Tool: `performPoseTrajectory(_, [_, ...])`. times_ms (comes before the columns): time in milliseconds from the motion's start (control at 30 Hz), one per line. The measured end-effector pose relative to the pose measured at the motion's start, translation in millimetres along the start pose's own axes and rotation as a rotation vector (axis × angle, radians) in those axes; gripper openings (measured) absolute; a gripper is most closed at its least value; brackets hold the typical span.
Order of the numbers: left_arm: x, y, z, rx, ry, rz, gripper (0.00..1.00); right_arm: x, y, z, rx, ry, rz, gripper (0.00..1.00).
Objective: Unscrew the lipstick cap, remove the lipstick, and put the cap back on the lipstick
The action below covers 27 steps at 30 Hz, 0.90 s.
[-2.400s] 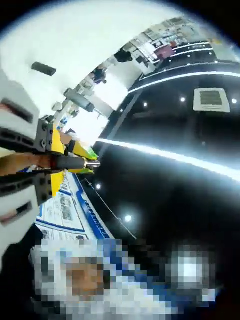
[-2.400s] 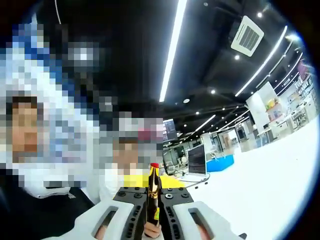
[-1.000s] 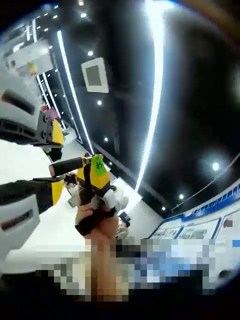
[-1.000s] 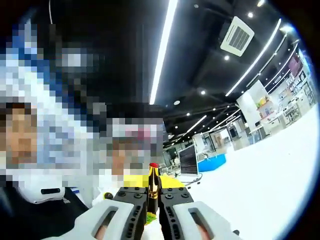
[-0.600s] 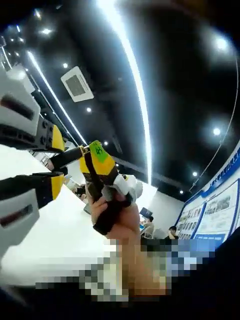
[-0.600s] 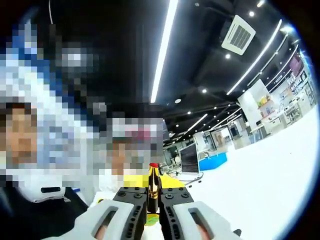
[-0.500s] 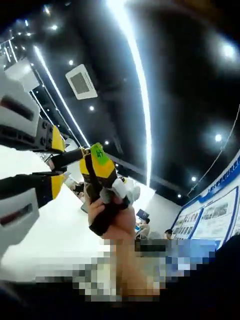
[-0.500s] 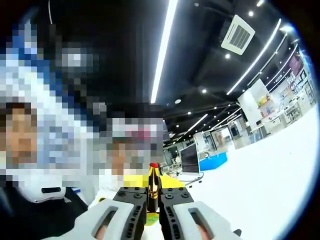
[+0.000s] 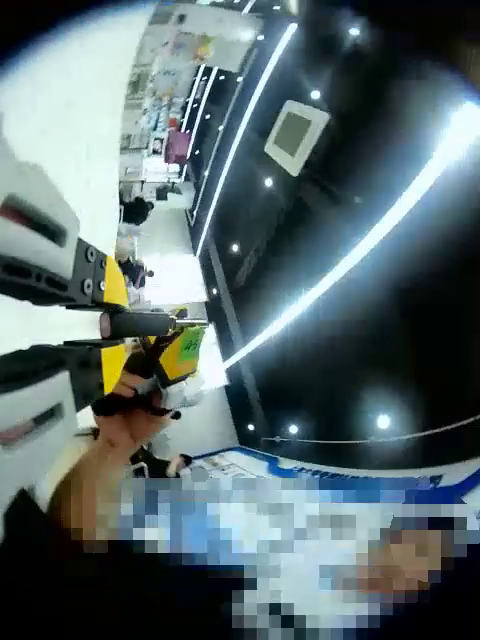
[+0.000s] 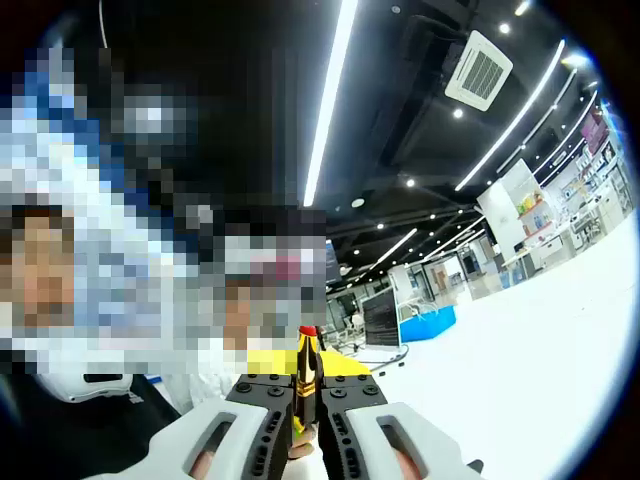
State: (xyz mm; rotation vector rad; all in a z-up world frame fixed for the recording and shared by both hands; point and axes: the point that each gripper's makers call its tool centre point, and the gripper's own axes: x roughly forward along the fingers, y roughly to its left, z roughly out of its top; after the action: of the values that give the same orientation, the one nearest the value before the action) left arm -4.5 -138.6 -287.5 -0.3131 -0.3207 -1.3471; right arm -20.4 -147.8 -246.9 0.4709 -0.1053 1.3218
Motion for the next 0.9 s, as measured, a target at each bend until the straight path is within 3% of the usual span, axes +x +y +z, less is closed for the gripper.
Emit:
performPoseTrajectory(67, [0.4,-0.5,-1.4,-0.123,-0.014,-0.037,0.13,0.1,0.8,-0.2,-0.001,0.002,0.003,0.05])
performPoseTrajectory(267, [1.8,-7.3,-4.7,-0.388,-0.041,-0.125,0.13,1.3,2.8,-1.7,-0.001,0.008,0.013,0.05])
performPoseTrajectory(300, [1.5,-9.7,-4.0,-0.487,-0.058,-0.161,0.13,2.1,5.2,-1.6,-0.004,0.007,0.022,0.05])
performPoseTrajectory(333, [1.4,-10.6,-4.0,-0.535,-0.066,-0.179,0.13,2.5,6.3,-1.7,-0.006,0.009,0.026,0.05])
performPoseTrajectory(433, [1.0,-15.0,-4.7,-0.635,-0.076,-0.227,0.13,3.4,9.4,-2.6,-0.01,0.013,0.038,0.05])
performPoseTrajectory(533, [0.9,-16.3,-5.1,-0.671,-0.077,-0.251,0.13,4.2,12.7,-3.1,-0.013,0.015,0.053,0.05])
performPoseTrajectory(633, [-0.9,-19.4,-1.1,-0.76,-0.086,-0.298,0.13,5.0,16.5,-2.9,-0.01,0.012,0.07,0.05])
performPoseTrajectory(733, [-3.2,-21.9,4.0,-0.906,-0.117,-0.363,0.13,5.9,20.4,-2.0,-0.012,0.009,0.086,0.05])
performPoseTrajectory(800, [-3.4,-24.8,1.5,-0.978,-0.105,-0.395,0.13,6.6,21.4,-2.6,-0.016,0.014,0.089,0.05])
performPoseTrajectory(900, [-3.0,-22.8,-2.2,-0.96,-0.095,-0.371,0.13,7.1,18.7,-4.8,-0.017,0.024,0.075,0.05])
